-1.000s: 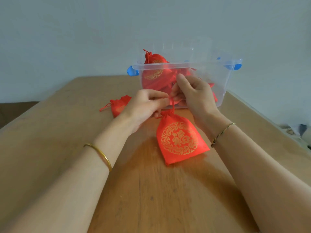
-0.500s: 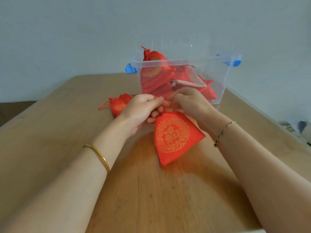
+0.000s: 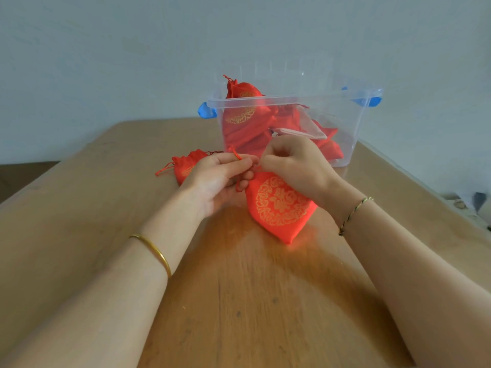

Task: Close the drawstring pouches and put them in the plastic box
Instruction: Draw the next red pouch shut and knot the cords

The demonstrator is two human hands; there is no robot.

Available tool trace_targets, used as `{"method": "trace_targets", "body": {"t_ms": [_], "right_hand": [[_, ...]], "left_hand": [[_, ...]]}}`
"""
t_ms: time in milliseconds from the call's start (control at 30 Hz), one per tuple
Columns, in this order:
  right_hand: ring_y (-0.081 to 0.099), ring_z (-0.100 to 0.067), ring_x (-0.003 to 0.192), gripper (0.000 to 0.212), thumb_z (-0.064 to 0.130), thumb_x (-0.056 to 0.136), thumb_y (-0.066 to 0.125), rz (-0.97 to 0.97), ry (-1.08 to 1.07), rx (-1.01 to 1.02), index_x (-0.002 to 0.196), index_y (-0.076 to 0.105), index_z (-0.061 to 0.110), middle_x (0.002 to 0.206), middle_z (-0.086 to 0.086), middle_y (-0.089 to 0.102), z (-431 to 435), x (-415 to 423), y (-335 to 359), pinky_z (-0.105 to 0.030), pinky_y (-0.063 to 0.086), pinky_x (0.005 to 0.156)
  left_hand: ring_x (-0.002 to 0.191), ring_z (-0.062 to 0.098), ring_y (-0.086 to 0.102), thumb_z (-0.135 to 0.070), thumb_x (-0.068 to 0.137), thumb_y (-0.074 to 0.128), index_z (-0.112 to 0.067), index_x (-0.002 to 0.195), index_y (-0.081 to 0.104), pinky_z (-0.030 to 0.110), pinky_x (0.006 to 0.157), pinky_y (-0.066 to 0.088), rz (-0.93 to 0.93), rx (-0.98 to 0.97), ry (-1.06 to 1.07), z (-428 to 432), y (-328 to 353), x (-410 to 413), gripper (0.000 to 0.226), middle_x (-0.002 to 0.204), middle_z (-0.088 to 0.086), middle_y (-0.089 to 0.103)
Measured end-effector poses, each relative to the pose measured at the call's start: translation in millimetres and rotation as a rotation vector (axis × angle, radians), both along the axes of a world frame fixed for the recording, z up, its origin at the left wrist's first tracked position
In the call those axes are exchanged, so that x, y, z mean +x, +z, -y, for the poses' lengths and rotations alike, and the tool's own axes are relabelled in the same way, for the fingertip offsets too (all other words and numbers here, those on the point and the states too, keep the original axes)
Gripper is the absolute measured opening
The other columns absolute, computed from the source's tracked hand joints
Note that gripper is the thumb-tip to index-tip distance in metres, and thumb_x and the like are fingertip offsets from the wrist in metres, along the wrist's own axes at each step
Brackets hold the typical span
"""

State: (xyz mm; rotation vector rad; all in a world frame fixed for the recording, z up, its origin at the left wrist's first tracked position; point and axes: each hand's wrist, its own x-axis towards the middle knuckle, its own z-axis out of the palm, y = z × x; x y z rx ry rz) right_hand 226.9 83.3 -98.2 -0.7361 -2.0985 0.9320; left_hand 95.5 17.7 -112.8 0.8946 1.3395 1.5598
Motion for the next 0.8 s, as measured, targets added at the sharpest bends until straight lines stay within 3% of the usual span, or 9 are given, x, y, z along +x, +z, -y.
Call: {"method": "trace_targets", "body": {"t_ms": [67,167,267,333,467,600,700,767,800], "right_hand": [[0.042,-0.003,0.055,0.016,0.01,0.076,0.058,0.034,0.028,-0.021,0.061,0.057,0.007,0.056,0.006,0.049,3,0,1,-0.023,0.038,0.056],[0.046,-0.008,0.063,0.007,0.007,0.077,0.057,0.031,0.052,-0.071,0.083,0.059,0.004,0.07,0.004,0.052,1,0,-2,-0.024,0.04,0.061],[0.057,-0.017,0.086,0.037,-0.004,0.072,0.059,0.121,0.098,-0.024,0.107,0.055,0.008,0.094,-0.001,0.059,-4,0,-9,-0.028,0.048,0.076],[0.057,-0.019,0.096,0.042,-0.011,0.07,0.058,0.142,0.109,0.004,0.108,0.056,0.007,0.102,-0.006,0.059,-5,0,-12,-0.026,0.046,0.084],[0.054,-0.014,0.079,0.039,-0.016,0.071,0.054,0.137,0.131,-0.111,0.104,0.06,0.005,0.085,-0.002,0.058,-7,1,-12,-0.013,0.044,0.064],[0.05,-0.011,0.064,0.034,-0.013,0.076,0.049,0.091,0.133,-0.237,0.101,0.061,0.006,0.076,-0.002,0.056,-6,1,-11,-0.015,0.04,0.055],[0.059,-0.023,0.073,0.027,-0.006,0.079,0.046,0.053,0.128,-0.277,0.096,0.064,0.006,0.081,-0.006,0.064,-4,-1,-11,-0.021,0.044,0.063],[0.067,-0.008,0.082,0.026,-0.002,0.082,0.044,-0.016,0.145,-0.356,0.096,0.065,0.001,0.091,-0.005,0.068,-5,-2,-10,-0.016,0.05,0.071],[0.064,0.005,0.071,0.028,-0.002,0.085,0.042,-0.042,0.156,-0.401,0.101,0.066,-0.001,0.088,-0.002,0.067,-5,-2,-10,-0.008,0.047,0.063]], "left_hand": [[0.054,0.006,0.058,0.005,0.084,0.056,-0.005,0.082,0.066,0.015,0.052,0.046,0.025,-0.004,-0.02,1,1,-2,0.014,0.059,0.0,0.066],[0.055,0.007,0.058,0.008,0.083,0.055,-0.006,0.09,0.064,0.015,0.053,0.048,-0.009,-0.007,-0.054,2,3,-3,0.018,0.061,0.0,0.067],[0.056,0.008,0.057,0.009,0.084,0.055,-0.009,0.096,0.061,0.016,0.055,0.047,-0.102,0.003,-0.039,3,4,-4,0.022,0.068,0.003,0.065],[0.059,0.008,0.057,0.009,0.084,0.055,-0.012,0.094,0.061,0.018,0.057,0.046,-0.218,0.025,-0.008,3,5,-6,0.024,0.071,0.004,0.062],[0.07,0.014,0.058,0.007,0.082,0.06,-0.018,0.089,0.06,0.021,0.065,0.05,-0.428,0.046,0.092,4,3,-11,0.026,0.077,0.005,0.058],[0.066,0.015,0.058,0.003,0.078,0.065,-0.021,0.085,0.062,0.027,0.066,0.05,-0.874,0.093,0.271,2,0,-12,0.026,0.076,0.001,0.061],[0.066,0.004,0.055,-0.002,0.078,0.065,-0.021,0.089,0.065,0.021,0.066,0.047,-1.134,0.173,0.333,2,-1,-11,0.022,0.072,-0.015,0.057],[0.068,-0.005,0.055,-0.002,0.078,0.065,-0.019,0.09,0.066,0.009,0.066,0.041,-1.16,0.228,0.318,3,-2,-8,0.021,0.072,-0.02,0.056],[0.068,-0.007,0.055,-0.001,0.078,0.065,-0.018,0.09,0.067,0.005,0.065,0.038,-1.13,0.252,0.3,2,-2,-6,0.02,0.073,-0.02,0.057]]}}
